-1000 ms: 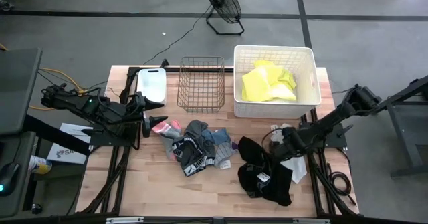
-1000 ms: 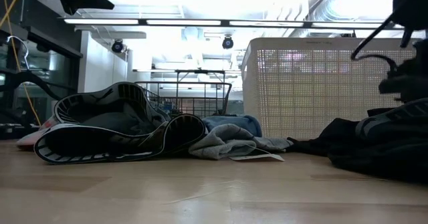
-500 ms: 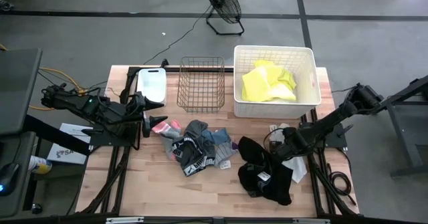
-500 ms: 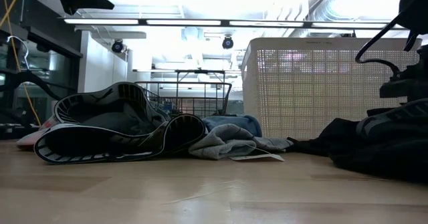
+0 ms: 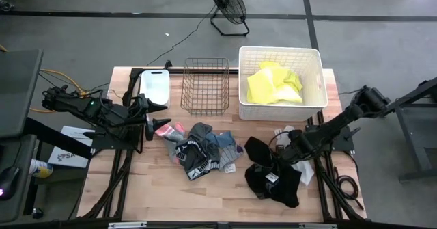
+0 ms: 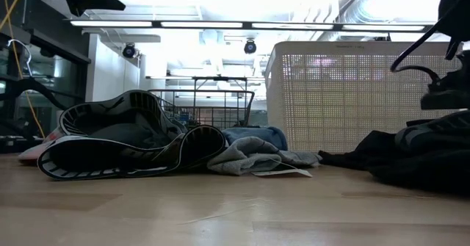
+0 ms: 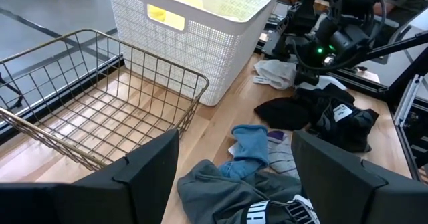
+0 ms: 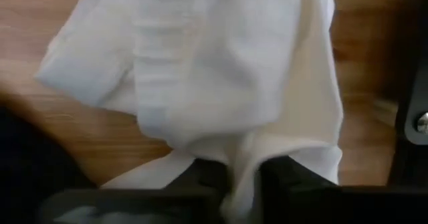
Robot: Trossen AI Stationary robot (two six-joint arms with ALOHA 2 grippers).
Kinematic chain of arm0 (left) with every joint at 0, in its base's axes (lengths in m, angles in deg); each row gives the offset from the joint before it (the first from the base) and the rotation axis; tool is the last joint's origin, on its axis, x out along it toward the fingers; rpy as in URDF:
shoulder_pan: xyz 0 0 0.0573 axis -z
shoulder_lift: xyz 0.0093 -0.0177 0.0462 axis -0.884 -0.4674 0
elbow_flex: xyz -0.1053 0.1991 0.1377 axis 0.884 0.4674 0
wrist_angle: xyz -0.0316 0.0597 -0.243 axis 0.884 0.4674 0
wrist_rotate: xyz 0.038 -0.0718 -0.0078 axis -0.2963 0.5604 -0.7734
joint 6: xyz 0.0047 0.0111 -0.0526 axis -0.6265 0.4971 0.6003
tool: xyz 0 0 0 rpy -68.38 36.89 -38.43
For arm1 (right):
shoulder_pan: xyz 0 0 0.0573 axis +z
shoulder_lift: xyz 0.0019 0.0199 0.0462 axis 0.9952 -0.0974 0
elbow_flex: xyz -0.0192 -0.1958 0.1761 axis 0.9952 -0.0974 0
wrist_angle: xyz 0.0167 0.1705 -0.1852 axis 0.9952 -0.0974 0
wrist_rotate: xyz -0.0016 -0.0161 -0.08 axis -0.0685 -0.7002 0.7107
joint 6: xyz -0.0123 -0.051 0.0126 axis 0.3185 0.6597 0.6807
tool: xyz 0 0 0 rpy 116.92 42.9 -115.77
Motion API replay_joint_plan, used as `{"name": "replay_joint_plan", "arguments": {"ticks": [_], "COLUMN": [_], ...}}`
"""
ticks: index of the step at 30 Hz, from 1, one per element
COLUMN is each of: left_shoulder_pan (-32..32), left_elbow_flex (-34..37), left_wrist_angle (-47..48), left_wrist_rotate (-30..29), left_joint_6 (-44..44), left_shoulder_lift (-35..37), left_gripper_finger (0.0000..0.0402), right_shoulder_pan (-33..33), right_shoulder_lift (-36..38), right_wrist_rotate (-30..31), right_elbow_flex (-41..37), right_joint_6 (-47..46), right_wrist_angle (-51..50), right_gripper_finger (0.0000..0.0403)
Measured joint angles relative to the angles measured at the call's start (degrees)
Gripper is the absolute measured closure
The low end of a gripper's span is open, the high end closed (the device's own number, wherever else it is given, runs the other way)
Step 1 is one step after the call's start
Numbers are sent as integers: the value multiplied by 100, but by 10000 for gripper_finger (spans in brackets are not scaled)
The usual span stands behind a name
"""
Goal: Pick & Place Cloths
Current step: Put the white underwear into the gold wire basket
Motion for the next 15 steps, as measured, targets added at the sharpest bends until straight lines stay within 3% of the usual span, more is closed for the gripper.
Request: {"name": "replay_joint_plan", "arguments": {"ticks": [2, 15], "left_shoulder_pan": [0, 0], "left_elbow_flex": [0, 0], "left_wrist_angle": [0, 0], "left_wrist_rotate": [1, 1], "left_joint_6": [0, 15], "left_shoulder_lift": [-1, -1], "left_gripper_finger": [117, 117], "right_shoulder_pan": [-2, -4], "right_shoulder_lift": [-2, -1], "right_wrist_rotate": [136, 1298], "right_elbow_flex": [85, 1073], "right_joint_6": [66, 689], "right_wrist_angle": [-94, -140], "right_gripper_finger": [384, 384]}}
